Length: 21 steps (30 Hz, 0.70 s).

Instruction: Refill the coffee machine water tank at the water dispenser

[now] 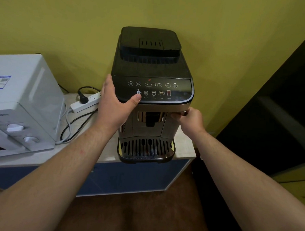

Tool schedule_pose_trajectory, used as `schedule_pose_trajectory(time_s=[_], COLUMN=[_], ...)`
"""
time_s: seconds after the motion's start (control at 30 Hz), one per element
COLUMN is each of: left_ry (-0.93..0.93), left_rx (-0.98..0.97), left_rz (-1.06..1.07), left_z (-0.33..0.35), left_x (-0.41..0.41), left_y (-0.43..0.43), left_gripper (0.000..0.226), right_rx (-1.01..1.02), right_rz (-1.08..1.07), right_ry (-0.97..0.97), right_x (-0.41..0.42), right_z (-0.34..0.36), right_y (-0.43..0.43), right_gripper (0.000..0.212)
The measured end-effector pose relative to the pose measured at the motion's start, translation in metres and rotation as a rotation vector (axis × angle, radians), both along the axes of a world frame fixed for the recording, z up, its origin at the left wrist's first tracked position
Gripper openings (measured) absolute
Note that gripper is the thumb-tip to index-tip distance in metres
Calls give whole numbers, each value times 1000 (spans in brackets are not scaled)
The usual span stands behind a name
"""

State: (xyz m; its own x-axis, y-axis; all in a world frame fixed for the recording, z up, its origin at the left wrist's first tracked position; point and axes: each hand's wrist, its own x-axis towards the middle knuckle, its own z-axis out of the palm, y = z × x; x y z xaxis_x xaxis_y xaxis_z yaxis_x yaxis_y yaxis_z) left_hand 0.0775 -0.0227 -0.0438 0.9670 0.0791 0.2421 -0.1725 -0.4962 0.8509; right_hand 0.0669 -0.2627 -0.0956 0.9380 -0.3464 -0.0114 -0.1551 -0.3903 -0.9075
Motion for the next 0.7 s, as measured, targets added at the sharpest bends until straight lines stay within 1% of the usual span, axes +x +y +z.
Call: schedule_pose_trajectory(time_s=[0.27,0.47,0.6,0.7], left_ry=[-2,4,9,18], left_rx=[-5,-21,-26,-35], left_rz=[-3,-8,-9,-17], left_z=[-1,-2,-4,-2], left_x=[0,2,3,2], left_y=[-1,0,0,2], left_gripper=[106,107,107,107], right_rx=[27,38,30,21], right_rz=[0,1,7,25], right_ry=[10,5,-4,44], right_x=[4,3,3,2], right_z=[-1,-3,-2,2], right_y=[-1,-1,-3,-1], right_gripper=[18,22,20,18])
